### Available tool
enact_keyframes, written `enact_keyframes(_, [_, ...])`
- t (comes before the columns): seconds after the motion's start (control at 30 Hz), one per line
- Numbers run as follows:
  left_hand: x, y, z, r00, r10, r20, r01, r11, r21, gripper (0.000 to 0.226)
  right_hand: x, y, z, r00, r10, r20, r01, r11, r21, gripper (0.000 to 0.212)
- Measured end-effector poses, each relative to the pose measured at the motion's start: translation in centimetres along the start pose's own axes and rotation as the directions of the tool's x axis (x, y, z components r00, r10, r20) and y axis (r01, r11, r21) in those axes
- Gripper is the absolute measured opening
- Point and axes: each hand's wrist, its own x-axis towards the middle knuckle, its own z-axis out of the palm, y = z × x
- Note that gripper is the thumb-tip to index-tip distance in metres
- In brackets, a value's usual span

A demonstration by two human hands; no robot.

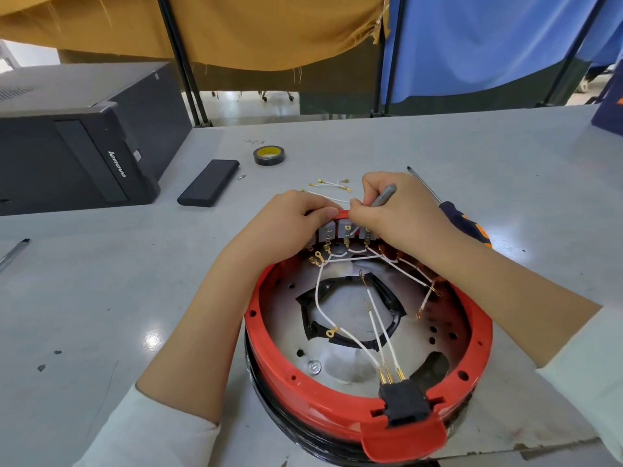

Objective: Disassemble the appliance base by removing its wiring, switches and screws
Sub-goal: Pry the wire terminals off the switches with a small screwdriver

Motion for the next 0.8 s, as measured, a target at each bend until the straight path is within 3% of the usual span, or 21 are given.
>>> enact_keyframes(0.17, [0.0, 0.1, -0.1, 1.000, -0.007, 0.014, 0.007, 1.000, 0.001, 0.024, 1.0, -0.4, -0.4, 0.993, 0.100, 0.067, -0.102, 0.994, 0.029, 0.032])
enact_keyframes(0.4, [-0.1, 0.1, 0.0, 1.000, -0.003, 0.002, 0.003, 1.000, -0.021, 0.025, 0.1, 0.0, 0.1, 0.998, 0.022, -0.051, -0.024, 0.999, -0.039, 0.034])
enact_keyframes(0.6, [0.0, 0.1, 0.0, 0.999, -0.027, 0.019, 0.027, 1.000, -0.007, 0.025, 0.9, -0.7, -0.4, 0.989, 0.125, 0.077, -0.128, 0.991, 0.036, 0.033])
enact_keyframes(0.8, [0.0, 0.2, 0.0, 0.999, -0.028, 0.024, 0.028, 1.000, -0.007, 0.024, 1.1, -1.0, -0.6, 0.979, 0.167, 0.115, -0.176, 0.982, 0.075, 0.032])
